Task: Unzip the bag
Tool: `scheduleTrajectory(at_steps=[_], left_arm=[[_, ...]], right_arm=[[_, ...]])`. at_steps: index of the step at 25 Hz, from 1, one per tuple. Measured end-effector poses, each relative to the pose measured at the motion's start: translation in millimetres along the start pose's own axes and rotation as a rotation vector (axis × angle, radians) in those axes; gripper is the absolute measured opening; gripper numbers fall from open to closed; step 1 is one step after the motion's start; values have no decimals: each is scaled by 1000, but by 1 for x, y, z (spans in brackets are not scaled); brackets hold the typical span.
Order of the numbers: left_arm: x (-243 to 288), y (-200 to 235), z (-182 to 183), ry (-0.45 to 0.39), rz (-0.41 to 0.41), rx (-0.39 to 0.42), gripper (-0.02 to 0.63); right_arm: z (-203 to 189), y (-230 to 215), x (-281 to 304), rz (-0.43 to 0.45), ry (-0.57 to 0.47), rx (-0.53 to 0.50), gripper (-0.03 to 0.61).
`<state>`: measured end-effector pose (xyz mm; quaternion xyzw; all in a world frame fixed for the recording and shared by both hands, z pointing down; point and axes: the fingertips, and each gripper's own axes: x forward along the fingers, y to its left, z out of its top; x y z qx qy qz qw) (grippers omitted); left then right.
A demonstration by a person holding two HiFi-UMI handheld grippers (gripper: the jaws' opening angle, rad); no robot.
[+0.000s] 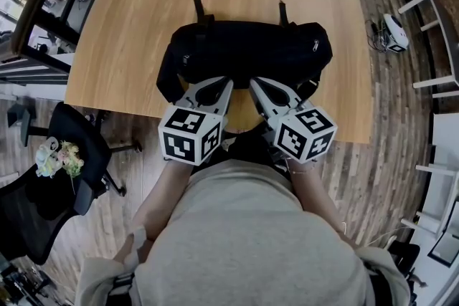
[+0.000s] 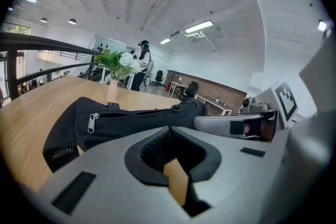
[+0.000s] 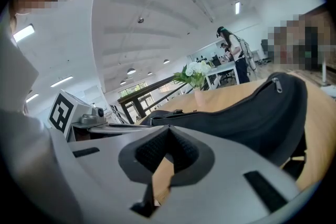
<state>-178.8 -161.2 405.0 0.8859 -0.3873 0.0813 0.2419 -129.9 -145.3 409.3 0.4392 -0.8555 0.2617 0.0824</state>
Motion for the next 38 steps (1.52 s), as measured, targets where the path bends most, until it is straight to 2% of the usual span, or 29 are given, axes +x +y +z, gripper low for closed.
scheduleTrajectory(at_steps=[17, 24, 38], left_arm=[[0, 11, 8, -16, -21, -53, 26], [0, 9, 9, -24, -43, -69, 25], [3, 11, 12, -37, -50, -90, 25]], right_arm=[[15, -5, 2, -47, -29, -17, 6], [12, -4, 7, -19, -21, 5, 6], [12, -8, 8, -29, -2, -23, 6]])
